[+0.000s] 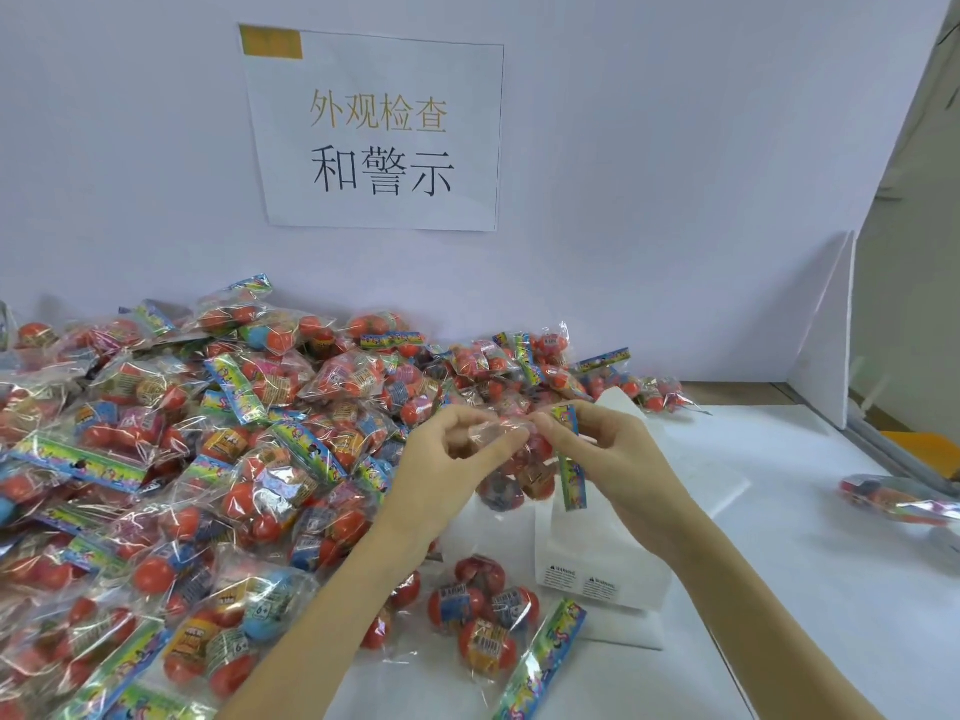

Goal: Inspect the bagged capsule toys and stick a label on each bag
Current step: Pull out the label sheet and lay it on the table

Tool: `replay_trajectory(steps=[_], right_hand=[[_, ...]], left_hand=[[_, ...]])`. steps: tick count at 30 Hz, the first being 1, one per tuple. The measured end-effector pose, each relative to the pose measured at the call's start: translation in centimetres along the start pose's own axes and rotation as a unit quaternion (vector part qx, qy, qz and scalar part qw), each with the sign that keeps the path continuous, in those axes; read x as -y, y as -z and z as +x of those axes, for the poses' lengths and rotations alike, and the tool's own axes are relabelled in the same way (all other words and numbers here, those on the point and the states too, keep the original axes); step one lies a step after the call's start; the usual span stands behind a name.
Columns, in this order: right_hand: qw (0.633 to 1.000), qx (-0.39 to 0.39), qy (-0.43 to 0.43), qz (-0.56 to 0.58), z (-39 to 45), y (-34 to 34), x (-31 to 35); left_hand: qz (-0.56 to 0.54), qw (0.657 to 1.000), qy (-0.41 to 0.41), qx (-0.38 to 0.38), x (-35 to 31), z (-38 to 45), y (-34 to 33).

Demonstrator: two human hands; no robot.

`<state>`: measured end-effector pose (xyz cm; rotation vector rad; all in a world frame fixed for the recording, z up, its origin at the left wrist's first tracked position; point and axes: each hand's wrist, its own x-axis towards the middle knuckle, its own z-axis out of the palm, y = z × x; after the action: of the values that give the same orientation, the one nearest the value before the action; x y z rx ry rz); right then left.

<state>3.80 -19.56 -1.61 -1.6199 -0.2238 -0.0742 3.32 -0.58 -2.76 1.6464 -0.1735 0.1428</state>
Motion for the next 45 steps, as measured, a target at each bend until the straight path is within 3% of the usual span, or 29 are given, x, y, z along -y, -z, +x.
replay_trajectory(steps=[6, 13, 19, 24, 28, 31, 34, 38, 45], right_hand=[[0.999, -0.050, 0.005, -0.012, 0.3, 0.0, -0.5], [0.995, -0.093, -0.015, 0.043, 0.2, -0.6, -0.2], [0.991, -0.126, 0.030, 0.011, 0.1, -1.0, -0.7], [0.991, -0.115, 0.049, -0.040, 0.3, -0.6, -1.0], [1.000, -0.006, -0.006, -0.019, 0.3, -0.3, -0.5], [0.999, -0.003, -0.026, 0.029, 0.1, -0.7, -0.4], [0.994, -0.073, -0.007, 0.079, 0.0, -0.9, -0.3], [0.985, -0.135, 0.002, 0.110, 0.1, -0.6, -0.3], [0.990, -0.130, 0.020, 0.051, 0.1, -0.5, 0.0]], left_hand=[[-0.040, 0.999, 0.006, 0.002, 0.3, 0.3, 0.0], [-0.019, 0.994, -0.037, -0.099, 0.5, 0.3, -0.2], [0.017, 0.993, -0.085, -0.074, 0.5, -0.2, -1.0], [0.005, 0.997, -0.071, -0.034, 1.0, -0.1, -1.2], [0.029, 0.991, -0.062, -0.113, 1.3, 0.1, -0.9], [0.020, 0.987, -0.047, -0.152, 1.3, 0.1, -0.8], [-0.126, 0.988, 0.018, -0.088, 0.7, 0.0, -1.0], [-0.100, 0.994, 0.029, 0.021, 0.8, -0.2, -1.6], [-0.132, 0.991, 0.027, 0.026, 1.0, -0.1, -1.6]])
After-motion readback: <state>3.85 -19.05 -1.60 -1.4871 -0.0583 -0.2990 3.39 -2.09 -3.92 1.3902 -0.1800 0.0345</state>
